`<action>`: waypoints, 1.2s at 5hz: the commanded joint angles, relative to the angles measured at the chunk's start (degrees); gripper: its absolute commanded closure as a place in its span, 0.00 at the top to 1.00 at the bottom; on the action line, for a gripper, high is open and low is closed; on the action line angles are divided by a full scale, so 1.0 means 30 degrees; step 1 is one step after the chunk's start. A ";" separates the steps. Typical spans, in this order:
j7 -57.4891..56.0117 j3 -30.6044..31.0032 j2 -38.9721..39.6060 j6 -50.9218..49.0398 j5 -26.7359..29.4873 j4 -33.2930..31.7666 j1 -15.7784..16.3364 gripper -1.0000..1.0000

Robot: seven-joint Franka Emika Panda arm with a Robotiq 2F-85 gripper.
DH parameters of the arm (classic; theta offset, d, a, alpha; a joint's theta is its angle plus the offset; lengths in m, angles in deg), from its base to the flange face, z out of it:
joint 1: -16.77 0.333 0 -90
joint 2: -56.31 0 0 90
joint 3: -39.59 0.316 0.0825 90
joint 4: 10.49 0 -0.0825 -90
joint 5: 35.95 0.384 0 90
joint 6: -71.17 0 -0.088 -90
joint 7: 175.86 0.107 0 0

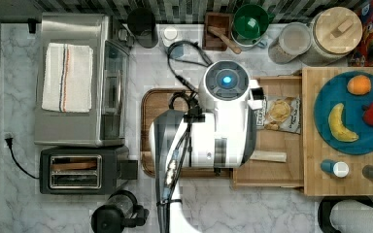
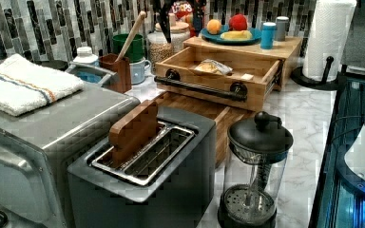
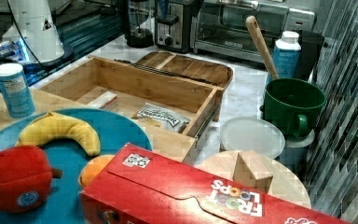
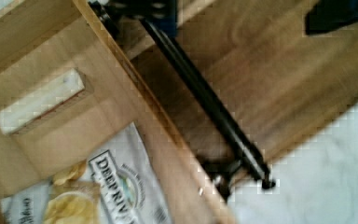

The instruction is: Close the drawer.

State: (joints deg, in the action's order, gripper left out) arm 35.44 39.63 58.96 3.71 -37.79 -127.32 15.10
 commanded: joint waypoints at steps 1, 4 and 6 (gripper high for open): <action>-0.2340 0.1506 -0.0530 0.0815 0.0006 -0.1176 0.1277 0.00; -0.5859 0.1999 0.0716 0.5150 -0.1067 -0.4122 0.0160 0.00; -0.8709 0.1784 0.1061 0.7814 -0.1734 -0.5432 -0.0268 0.00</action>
State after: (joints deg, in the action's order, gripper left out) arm 15.85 45.85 62.78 28.17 -42.17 -141.31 15.58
